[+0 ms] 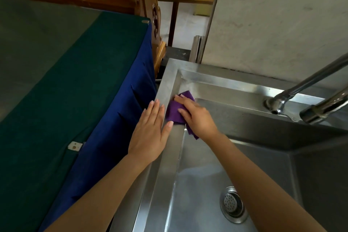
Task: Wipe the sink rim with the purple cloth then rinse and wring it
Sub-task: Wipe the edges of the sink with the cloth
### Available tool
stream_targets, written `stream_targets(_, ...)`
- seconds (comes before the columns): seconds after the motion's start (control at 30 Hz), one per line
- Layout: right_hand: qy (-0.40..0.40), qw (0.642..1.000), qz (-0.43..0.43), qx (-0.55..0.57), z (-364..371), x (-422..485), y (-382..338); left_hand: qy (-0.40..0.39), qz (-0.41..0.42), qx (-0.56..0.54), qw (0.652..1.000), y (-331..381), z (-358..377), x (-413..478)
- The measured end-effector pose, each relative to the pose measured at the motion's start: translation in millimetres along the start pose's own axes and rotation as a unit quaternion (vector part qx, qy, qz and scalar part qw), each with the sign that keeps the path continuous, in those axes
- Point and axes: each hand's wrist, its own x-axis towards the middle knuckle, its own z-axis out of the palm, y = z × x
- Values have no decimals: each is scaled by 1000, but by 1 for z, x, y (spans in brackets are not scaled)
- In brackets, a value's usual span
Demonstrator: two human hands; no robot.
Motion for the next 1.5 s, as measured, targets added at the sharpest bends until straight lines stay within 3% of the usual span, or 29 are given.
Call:
stream_targets(0.3,46,990,19,-129,-6,49,10,9,9,18,1000,-1,2,-2)
stream_targets(0.47,230,972,46,-31,-21,74,4,19,9,25,999,-1,4,-2)
stream_targets(0.53,267,961,76,10,-29,97,3,24,12,27,999,-2,4,-2)
stream_targets(0.6,240,964,115,24,-31,118,3,22,13,27,999,-2,4,-1)
stream_targets(0.67,159,981,107,-16,-20,131,-1,20,12,24,999,-2,4,-1)
stream_targets(0.83,-3,990,-79,-113,-7,128,6,22,10,31,999,-2,4,-2)
stream_targets(0.93,-53,983,-115,-131,-18,130,19,23,12,32,999,-2,4,-1)
stream_targets(1.17,82,982,-7,-168,-16,125,19,17,17,48,999,-5,5,-1)
stream_targets(1.37,202,958,79,-189,-28,94,42,7,23,50,998,-4,3,-1)
stream_targets(1.5,151,973,110,-138,-21,93,23,-25,53,41,997,-12,-2,-13)
